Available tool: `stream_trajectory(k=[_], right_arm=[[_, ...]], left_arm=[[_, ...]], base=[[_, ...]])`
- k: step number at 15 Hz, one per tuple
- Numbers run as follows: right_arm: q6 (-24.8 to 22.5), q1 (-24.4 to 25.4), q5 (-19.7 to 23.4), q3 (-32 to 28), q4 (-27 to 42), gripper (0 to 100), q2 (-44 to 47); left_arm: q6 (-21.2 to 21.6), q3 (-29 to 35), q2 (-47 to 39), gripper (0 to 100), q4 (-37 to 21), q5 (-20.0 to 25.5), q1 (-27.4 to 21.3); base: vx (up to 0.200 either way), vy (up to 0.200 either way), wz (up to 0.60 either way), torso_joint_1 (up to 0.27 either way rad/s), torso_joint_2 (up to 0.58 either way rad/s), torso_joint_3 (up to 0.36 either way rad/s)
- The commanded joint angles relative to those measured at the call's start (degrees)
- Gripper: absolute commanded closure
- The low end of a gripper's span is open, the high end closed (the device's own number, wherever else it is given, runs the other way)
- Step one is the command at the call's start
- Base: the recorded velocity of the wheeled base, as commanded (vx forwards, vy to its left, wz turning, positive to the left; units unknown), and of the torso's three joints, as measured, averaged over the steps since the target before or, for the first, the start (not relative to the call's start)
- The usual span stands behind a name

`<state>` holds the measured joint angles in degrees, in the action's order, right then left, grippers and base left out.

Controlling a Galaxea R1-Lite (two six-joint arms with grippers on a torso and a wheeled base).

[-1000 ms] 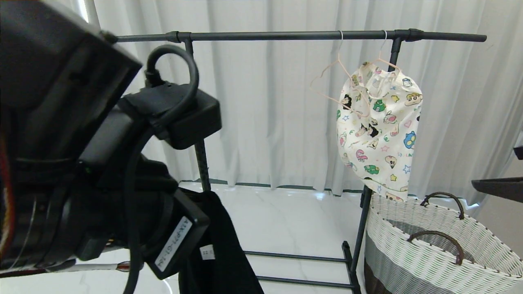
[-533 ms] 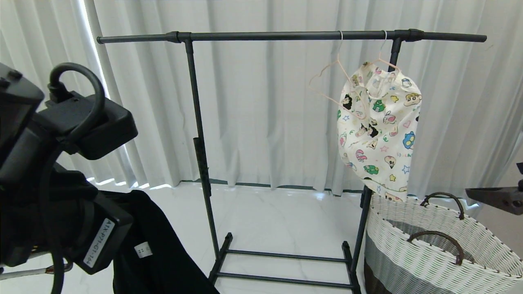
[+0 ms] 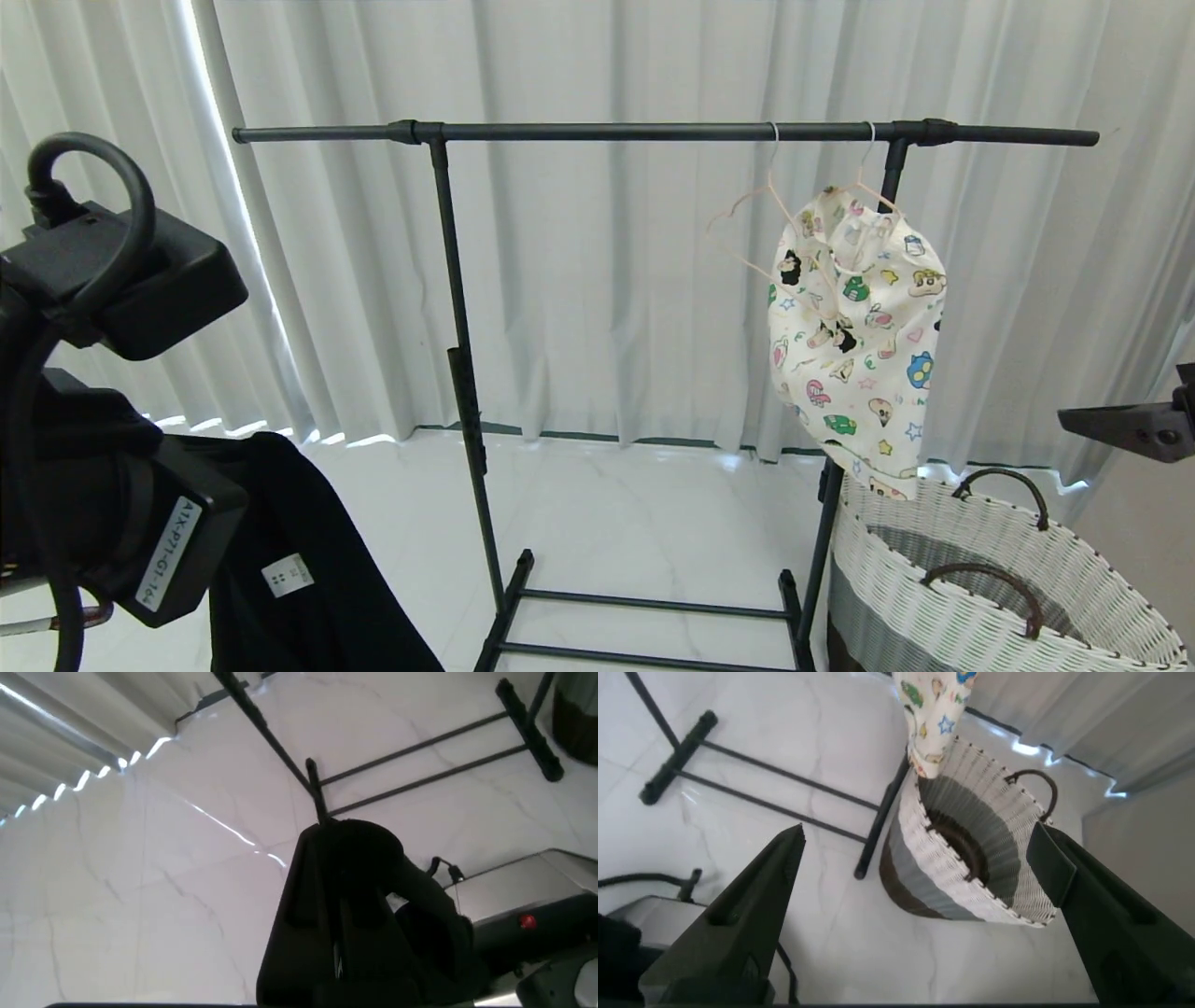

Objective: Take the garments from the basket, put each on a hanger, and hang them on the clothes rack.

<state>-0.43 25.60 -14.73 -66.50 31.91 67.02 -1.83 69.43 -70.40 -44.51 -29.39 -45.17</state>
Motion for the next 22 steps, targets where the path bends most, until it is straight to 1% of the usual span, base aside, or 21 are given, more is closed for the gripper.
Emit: stream_trajectory(k=[1, 5, 15, 18, 19, 20, 22], right_arm=[[1.7, -0.5, 0.0, 0.0, -2.0, 0, 1.1], [2.4, -1.5, 0.0, -0.1, -4.7, 0, 2.5], [2.4, -1.5, -0.1, 0.1, -5.0, 0, 2.7], [2.1, -1.5, -0.1, 0.1, -5.0, 0, 2.7], [2.1, -1.5, -0.1, 0.1, -5.0, 0, 2.7], [2.1, -1.5, -0.1, 0.1, -5.0, 0, 2.8], [2.1, -1.5, -0.1, 0.1, -5.6, 0, 3.0]], left_arm=[[0.0, 0.0, 0.2, 100, -0.1, 0.0, 1.5], [0.0, 0.0, 0.6, 100, -0.1, 0.0, 2.5], [0.0, 0.0, 0.6, 100, -0.1, 0.0, 2.5], [0.0, 0.0, 0.5, 100, -0.1, -0.1, 2.6], [0.0, 0.0, 0.5, 100, 0.0, -0.5, 2.6], [-0.1, 0.0, 0.5, 100, -0.1, -1.8, 2.6], [-0.5, 0.0, 0.5, 100, 0.0, -2.2, 2.6]], base=[[0.0, 0.0, 0.0, 0.173, -0.47, -0.286], [0.0, 0.0, 0.0, 0.193, -0.47, -0.279], [0.0, 0.0, 0.0, 0.221, -0.49, -0.276], [0.0, 0.0, 0.0, 0.069, -0.16, -0.079], [0.0, 0.2, 0.0, 0.022, -0.04, -0.027], [0.0, 0.2, 0.0, 0.007, -0.03, -0.012], [0.0, 0.2, 0.0, 0.005, -0.01, -0.002]])
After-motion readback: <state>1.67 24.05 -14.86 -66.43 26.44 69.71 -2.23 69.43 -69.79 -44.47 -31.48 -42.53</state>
